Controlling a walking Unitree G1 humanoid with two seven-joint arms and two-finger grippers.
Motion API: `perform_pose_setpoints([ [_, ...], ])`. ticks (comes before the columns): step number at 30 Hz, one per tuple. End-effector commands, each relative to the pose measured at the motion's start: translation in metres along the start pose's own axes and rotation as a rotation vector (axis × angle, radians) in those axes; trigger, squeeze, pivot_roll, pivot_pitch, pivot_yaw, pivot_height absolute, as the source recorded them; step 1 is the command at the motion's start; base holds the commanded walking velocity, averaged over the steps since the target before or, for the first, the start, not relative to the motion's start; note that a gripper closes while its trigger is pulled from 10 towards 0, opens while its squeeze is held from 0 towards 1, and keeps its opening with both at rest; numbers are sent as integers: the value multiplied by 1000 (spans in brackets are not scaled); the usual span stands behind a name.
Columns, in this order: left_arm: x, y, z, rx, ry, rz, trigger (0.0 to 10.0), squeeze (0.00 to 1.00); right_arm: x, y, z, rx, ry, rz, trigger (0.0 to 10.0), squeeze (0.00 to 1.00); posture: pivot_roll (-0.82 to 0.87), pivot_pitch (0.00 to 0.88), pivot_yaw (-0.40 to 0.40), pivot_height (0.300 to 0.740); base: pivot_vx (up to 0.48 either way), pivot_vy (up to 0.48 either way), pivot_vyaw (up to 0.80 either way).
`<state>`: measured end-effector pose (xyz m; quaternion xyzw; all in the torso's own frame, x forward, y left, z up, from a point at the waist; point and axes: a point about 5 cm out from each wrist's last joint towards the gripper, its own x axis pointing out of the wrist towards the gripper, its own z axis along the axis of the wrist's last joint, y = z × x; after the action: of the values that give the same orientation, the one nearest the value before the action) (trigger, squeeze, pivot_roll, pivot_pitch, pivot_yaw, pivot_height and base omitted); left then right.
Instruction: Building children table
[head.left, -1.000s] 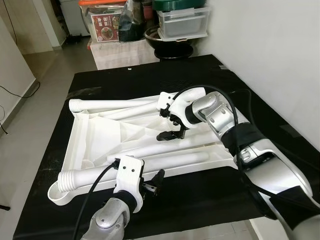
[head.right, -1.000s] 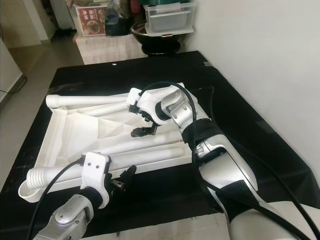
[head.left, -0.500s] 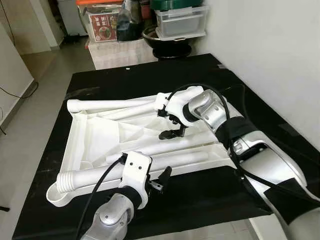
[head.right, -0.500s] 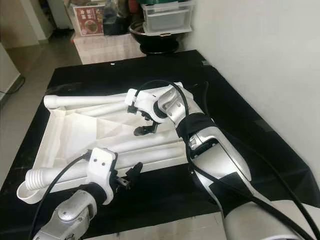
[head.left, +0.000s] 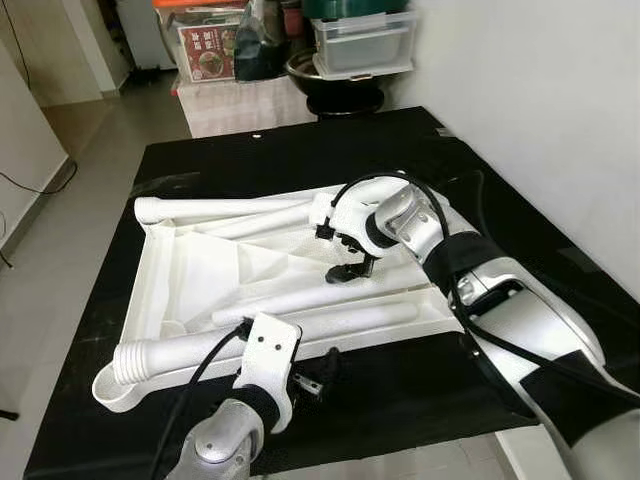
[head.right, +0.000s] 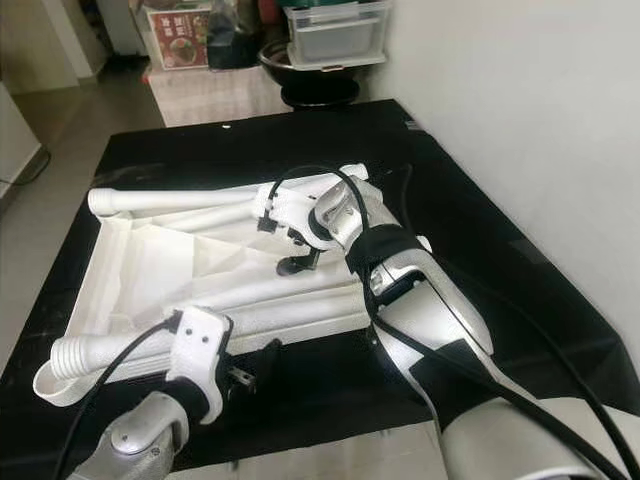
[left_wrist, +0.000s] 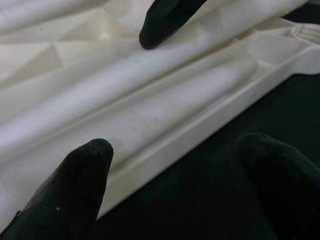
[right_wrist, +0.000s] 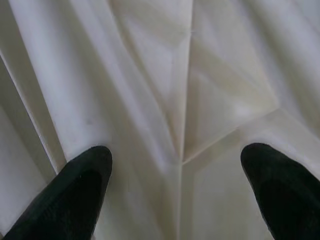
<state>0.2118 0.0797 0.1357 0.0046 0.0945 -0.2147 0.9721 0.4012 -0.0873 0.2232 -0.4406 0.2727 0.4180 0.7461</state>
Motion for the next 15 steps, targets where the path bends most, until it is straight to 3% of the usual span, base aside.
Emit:
perform_pose_setpoints([
  [1,-4,-1,0,6,11,-2,10000,0,1,2,-4,-13,58,19,10000,0,-55,108,-11,740,0,0,0],
  [5,-7,-2,0,-8,14,3,10000,0,-17,-7,-5,-8,6,124,10000,0,-50,122,-16,740,0,0,0],
  [15,-8,-1,0,-9,19,4,10000,0,-29,-11,-14,-81,45,198,10000,0,-58,121,-14,740,0,0,0],
])
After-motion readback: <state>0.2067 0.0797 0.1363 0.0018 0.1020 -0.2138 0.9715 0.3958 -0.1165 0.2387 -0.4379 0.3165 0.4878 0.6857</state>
